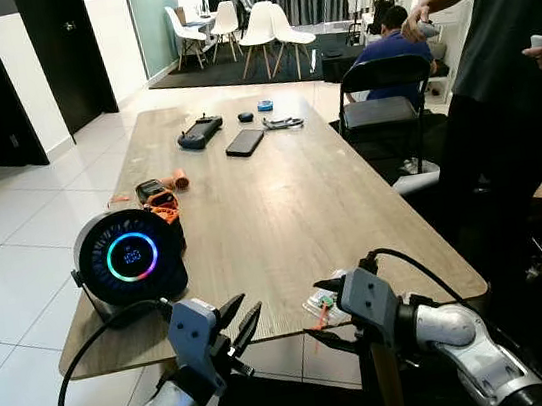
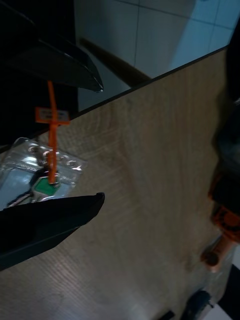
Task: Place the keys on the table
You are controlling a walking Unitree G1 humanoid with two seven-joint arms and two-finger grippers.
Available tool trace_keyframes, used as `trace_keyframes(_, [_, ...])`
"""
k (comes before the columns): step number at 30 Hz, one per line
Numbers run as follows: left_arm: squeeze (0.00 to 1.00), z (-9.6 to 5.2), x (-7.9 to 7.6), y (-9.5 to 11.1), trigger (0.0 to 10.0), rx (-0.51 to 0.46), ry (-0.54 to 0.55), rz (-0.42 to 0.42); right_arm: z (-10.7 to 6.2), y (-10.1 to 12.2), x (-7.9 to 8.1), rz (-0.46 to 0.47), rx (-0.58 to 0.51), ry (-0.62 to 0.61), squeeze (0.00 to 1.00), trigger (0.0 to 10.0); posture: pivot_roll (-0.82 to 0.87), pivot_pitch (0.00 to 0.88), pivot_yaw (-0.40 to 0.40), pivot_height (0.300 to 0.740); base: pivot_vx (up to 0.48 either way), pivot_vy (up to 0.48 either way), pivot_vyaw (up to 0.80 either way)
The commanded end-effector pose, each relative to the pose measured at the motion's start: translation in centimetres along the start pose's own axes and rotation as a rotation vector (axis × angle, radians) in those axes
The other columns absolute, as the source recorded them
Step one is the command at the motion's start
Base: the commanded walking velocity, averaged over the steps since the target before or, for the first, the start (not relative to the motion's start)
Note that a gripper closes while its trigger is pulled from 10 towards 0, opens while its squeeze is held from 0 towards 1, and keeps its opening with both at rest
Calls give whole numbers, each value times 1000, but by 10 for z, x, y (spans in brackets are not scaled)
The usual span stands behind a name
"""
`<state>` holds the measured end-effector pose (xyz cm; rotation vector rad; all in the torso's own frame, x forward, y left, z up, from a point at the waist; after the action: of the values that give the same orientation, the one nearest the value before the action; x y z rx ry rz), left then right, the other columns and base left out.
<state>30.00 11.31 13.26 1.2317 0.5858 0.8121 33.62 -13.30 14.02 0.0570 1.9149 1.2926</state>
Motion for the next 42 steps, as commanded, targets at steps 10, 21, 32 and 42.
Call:
trace_keyframes(10, [0,-2,-6,-3,10000,13,-13,-10,-6,-26,12,103,80,-32,0,10000,31,115,-31,740,0,0,0])
trace_keyframes(21, [0,-2,-6,-2,10000,16,-17,-8,-6,-35,5,129,101,-131,0,10000,33,115,-29,740,0,0,0])
trace_keyframes(32, [0,-1,-4,-2,10000,17,-16,-3,4,-31,-11,143,81,-271,0,10000,33,117,-24,740,0,0,0])
trace_keyframes(42, [0,-2,-3,-2,10000,20,-17,0,14,-32,-13,147,99,-278,0,10000,37,118,-25,740,0,0,0])
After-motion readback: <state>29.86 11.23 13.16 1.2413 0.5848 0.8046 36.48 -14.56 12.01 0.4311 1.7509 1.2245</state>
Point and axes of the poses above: a point about 5 cm out from each wrist's last joint towards the gripper, its own z axis pointing out of the wrist towards the gripper, its own y axis along the axis of the wrist's last joint, x = y × z, the point moved 2 cm from there along z, pointing out of the wrist towards the gripper, and after that the axes turned 5 degrees about -z, right-handed, at the moved point
